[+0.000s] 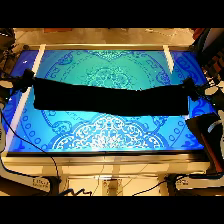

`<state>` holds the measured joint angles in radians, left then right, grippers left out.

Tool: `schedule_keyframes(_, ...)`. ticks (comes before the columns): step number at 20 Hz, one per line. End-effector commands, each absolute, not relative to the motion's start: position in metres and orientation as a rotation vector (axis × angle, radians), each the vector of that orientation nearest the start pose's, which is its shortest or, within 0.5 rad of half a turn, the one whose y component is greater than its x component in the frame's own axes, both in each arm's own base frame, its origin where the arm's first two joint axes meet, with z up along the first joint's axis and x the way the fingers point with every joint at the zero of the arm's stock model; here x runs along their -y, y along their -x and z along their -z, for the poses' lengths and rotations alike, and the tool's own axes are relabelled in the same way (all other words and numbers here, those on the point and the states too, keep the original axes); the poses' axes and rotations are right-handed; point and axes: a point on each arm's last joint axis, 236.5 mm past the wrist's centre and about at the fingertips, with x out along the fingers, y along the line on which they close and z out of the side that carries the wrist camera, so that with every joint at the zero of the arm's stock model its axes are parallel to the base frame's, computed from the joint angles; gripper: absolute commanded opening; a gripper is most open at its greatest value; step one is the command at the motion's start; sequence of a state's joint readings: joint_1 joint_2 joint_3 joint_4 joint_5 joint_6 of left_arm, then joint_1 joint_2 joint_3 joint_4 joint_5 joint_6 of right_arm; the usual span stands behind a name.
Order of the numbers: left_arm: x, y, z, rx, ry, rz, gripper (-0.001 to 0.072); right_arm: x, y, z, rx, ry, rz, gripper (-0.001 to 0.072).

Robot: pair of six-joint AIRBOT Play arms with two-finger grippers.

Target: Fold the clothes and pants, and hang the long-sleeved shirts on hangers.

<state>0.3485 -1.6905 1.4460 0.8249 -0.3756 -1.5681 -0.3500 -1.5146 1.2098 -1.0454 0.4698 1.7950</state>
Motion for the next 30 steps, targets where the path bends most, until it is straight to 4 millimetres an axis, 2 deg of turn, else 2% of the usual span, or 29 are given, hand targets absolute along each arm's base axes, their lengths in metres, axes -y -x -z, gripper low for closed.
schedule_keyframes(1, -0.164, -0.608, -0.060, -0.341, 0.901, -0.310, 0.0007, 0.147, -0.537, -0.028, -0.526, -0.912, 0.384, 0.0025)
schedule_keyframes(6, -0.153, -0.612, -0.042, -0.375, 0.903, -0.304, 0.0008, 0.157, -0.544, -0.041, -0.448, -0.905, 0.396, 0.0026)
schedule_keyframes(10, -0.147, -0.615, -0.031, -0.393, 0.903, -0.304, 0.0008, 0.148, -0.560, -0.050, -0.373, -0.876, 0.379, 0.0026)
schedule_keyframes(12, -0.148, -0.617, -0.027, -0.387, 0.902, -0.312, 0.0009, 0.145, -0.567, -0.042, -0.358, -0.865, 0.380, 0.0026)
schedule_keyframes(18, -0.151, -0.622, -0.022, -0.354, 0.901, -0.334, 0.0009, 0.155, -0.574, 0.001, -0.372, -0.881, 0.432, 0.0028)
schedule_keyframes(19, -0.151, -0.622, -0.022, -0.354, 0.901, -0.334, 0.0009, 0.156, -0.574, 0.003, -0.368, -0.899, 0.438, 0.0051)
schedule_keyframes(20, -0.151, -0.622, -0.022, -0.355, 0.901, -0.334, 0.0023, 0.157, -0.575, 0.003, -0.356, -0.917, 0.444, 0.0119)
schedule_keyframes(21, -0.151, -0.622, -0.022, -0.355, 0.901, -0.334, 0.0108, 0.158, -0.576, 0.001, -0.339, -0.935, 0.450, 0.0203)
schedule_keyframes(22, -0.151, -0.622, -0.022, -0.355, 0.901, -0.334, 0.0361, 0.160, -0.577, -0.002, -0.320, -0.949, 0.456, 0.0367)
schedule_keyframes(23, -0.151, -0.622, -0.022, -0.354, 0.901, -0.334, 0.0622, 0.162, -0.577, -0.004, -0.308, -0.963, 0.460, 0.0612)
schedule_keyframes(24, -0.149, -0.622, -0.023, -0.359, 0.902, -0.329, 0.0705, 0.161, -0.577, -0.004, -0.309, -0.965, 0.459, 0.0704)
schedule_keyframes(26, -0.136, -0.618, -0.025, -0.410, 0.911, -0.290, 0.0703, 0.155, -0.575, -0.005, -0.336, -0.967, 0.446, 0.0693)
schedule_keyframes(30, -0.124, -0.589, -0.016, -0.594, 0.964, -0.219, 0.0683, 0.139, -0.567, -0.011, -0.427, -0.888, 0.390, 0.0692)
